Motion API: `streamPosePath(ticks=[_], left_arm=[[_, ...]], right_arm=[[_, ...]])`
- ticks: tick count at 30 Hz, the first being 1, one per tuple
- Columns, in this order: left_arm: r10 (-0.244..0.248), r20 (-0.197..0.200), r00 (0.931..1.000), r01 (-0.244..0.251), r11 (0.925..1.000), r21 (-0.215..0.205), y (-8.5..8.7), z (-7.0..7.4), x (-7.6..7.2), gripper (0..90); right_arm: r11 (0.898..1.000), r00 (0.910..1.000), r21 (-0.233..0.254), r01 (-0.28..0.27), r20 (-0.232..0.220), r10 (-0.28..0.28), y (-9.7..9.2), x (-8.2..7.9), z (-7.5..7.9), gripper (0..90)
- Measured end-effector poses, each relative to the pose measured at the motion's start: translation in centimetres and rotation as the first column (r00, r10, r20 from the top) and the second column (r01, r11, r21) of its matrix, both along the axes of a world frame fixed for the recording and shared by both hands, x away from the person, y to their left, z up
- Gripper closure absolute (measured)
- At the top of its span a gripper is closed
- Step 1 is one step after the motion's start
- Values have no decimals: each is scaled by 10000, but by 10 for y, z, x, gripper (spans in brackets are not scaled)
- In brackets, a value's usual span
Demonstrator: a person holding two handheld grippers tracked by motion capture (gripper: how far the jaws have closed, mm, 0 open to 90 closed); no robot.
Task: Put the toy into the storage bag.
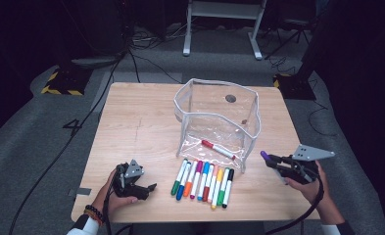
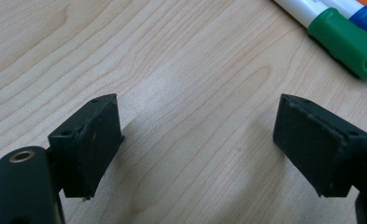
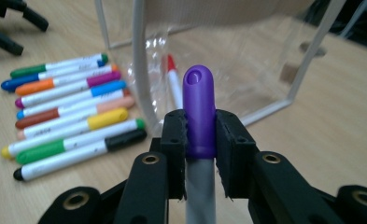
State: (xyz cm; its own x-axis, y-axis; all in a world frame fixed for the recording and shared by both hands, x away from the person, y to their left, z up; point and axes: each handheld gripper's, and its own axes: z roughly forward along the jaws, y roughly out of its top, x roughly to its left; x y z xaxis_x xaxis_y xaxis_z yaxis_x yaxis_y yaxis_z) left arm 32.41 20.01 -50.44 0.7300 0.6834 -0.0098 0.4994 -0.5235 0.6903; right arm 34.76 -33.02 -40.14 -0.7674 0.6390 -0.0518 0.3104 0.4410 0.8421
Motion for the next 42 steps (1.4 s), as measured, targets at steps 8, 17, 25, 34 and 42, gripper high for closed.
streamPosePath(ticks=[8, 17, 25, 34, 42], left_arm=[[-7, 8, 10000, 7, 10000, 4, 0, 0, 0, 156], [-9, -3, 10000, 9, 10000, -22, 0, 0, 0, 155], [-40, 41, 10000, 40, 10000, 49, 0, 0, 1, 155], [-46, 38, 10000, 46, 10000, 47, 0, 0, 1, 155], [-52, 27, 10000, 52, 10000, 42, 0, 0, 1, 155]], right_arm=[[10000, 9950, -56, 27, 997, -21, 4, 20, 66, 747], [9995, 9881, -146, -286, 1506, 305, 31, 44, 118, 747], [9969, 9862, -312, -725, 1466, 763, 72, 71, 150, 747], [9893, 9860, -822, -1205, 1061, 1289, 122, 97, 151, 747], [9795, 9878, -1410, -1437, 391, 1506, 154, 115, 136, 747]])
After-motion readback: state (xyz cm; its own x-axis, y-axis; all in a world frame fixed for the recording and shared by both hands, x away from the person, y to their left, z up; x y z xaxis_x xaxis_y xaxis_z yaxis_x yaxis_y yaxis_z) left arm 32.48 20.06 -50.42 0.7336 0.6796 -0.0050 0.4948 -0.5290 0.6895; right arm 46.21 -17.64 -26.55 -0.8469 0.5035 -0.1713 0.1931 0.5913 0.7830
